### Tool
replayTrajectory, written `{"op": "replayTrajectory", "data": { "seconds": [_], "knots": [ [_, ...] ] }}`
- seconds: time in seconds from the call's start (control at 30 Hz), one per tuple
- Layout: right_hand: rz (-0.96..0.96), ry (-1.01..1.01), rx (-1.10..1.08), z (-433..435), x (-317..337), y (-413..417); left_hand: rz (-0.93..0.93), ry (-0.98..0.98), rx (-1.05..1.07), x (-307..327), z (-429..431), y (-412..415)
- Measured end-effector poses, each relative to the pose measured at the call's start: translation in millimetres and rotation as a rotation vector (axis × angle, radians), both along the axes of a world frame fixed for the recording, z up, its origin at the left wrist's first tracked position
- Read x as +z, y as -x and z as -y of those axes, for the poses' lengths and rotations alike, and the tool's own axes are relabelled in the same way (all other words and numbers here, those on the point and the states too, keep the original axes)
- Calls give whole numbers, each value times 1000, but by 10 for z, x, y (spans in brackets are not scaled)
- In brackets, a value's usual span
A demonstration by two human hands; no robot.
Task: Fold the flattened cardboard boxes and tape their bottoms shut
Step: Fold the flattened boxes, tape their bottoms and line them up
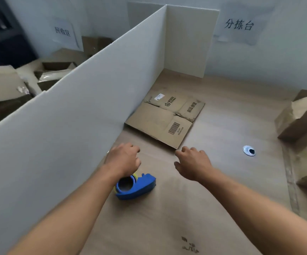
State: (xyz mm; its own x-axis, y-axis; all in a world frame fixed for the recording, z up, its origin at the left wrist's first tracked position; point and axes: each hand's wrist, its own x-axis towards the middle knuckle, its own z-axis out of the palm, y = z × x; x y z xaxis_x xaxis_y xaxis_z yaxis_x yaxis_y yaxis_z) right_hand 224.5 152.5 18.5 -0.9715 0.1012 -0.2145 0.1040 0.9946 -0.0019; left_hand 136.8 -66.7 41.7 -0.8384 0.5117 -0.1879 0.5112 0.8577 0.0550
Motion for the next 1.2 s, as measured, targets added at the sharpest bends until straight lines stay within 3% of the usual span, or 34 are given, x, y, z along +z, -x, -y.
{"op": "replayTrajectory", "data": {
  "seconds": [0.23, 0.4, 0.6, 0.7, 0.8, 1.0, 1.2],
  "knots": [
    [7, 146, -165, 62, -577, 1255, 49, -99, -9, -361, -95, 1117],
    [63, 210, -276, 168, -983, 1826, 73, -50, -11, -622, 38, 1472],
    [164, 32, -136, 115, -1133, 1987, 145, -84, -6, -763, 104, 1529],
    [106, -17, -106, -13, -825, 1831, 211, -156, 37, -754, 78, 1506],
    [-89, 93, -231, -299, -361, 1577, 272, -254, 70, -635, -22, 1405],
    [-323, 431, -359, -853, 421, 555, 357, -593, 172, -169, -449, 1037],
    [-618, 990, -446, -951, 873, -956, 484, -840, 226, 64, -787, 520]
  ]
}}
